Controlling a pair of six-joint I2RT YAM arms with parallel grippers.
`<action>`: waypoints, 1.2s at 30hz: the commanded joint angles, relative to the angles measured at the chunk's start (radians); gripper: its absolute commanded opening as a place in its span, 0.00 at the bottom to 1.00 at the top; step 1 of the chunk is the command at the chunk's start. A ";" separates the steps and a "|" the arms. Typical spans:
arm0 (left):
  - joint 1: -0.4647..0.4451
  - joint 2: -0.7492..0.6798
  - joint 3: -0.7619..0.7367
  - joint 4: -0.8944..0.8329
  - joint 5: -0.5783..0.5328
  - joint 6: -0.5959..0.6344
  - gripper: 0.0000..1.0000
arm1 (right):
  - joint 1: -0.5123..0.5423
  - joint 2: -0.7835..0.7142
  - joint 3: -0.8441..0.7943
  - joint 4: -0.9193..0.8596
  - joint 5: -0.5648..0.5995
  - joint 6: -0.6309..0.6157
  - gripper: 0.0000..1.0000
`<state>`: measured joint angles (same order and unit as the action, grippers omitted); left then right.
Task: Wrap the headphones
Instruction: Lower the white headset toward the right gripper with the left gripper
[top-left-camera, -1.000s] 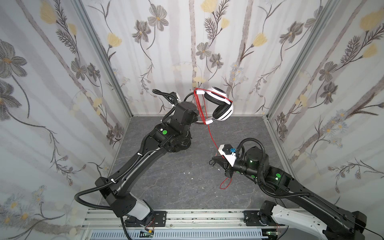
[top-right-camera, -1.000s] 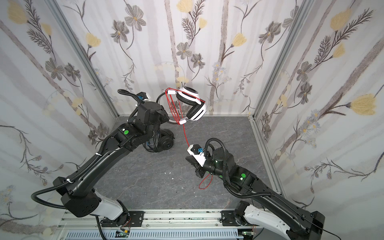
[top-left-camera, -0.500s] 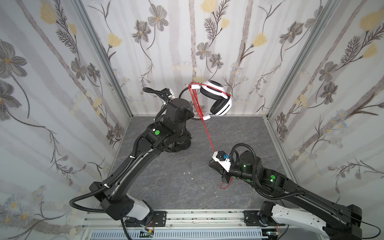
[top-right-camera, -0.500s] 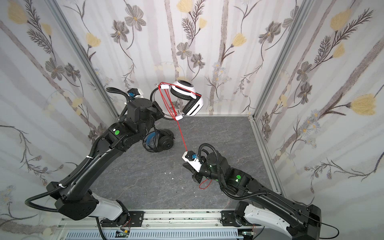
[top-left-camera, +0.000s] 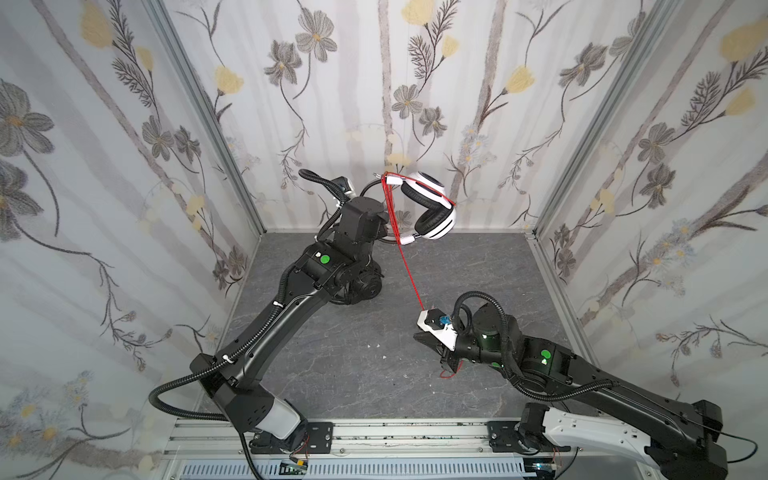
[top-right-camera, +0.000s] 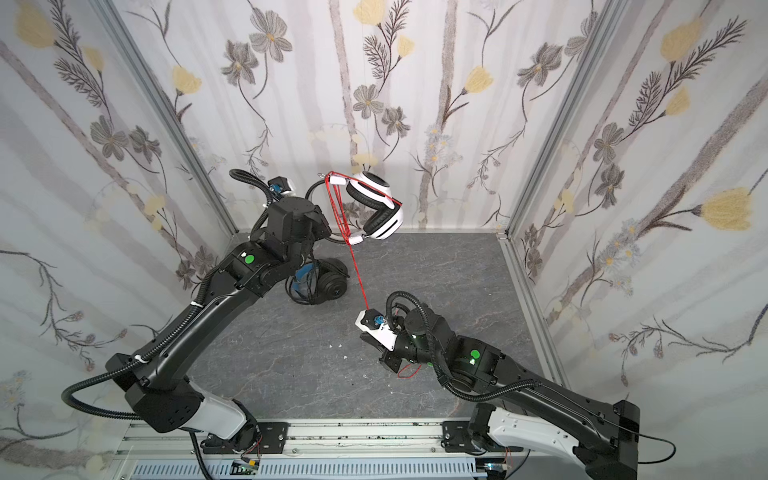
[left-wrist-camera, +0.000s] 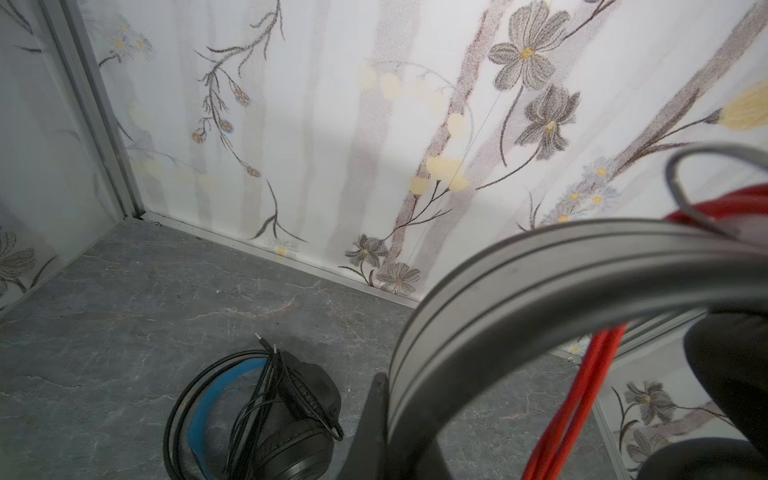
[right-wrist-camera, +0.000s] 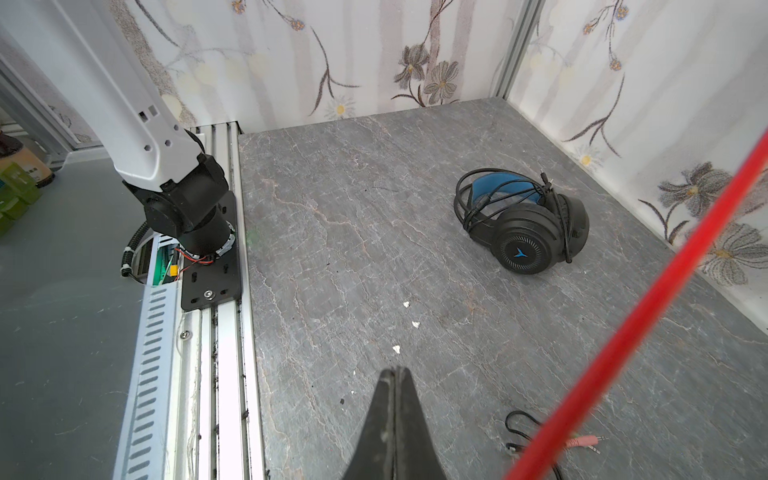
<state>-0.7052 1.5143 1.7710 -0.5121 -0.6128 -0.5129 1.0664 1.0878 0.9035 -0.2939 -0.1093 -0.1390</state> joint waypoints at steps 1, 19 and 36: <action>-0.009 0.003 -0.030 0.102 -0.096 0.077 0.00 | 0.003 0.003 0.051 -0.043 0.003 -0.034 0.00; -0.158 0.016 -0.257 -0.037 0.019 0.517 0.00 | -0.053 0.065 0.281 -0.202 0.208 -0.190 0.02; -0.215 -0.020 -0.172 -0.408 0.352 0.681 0.00 | -0.149 0.081 0.290 -0.202 0.313 -0.279 0.08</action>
<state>-0.9146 1.5036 1.5799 -0.8772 -0.3412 0.1535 0.9257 1.1645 1.1938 -0.5327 0.1661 -0.4030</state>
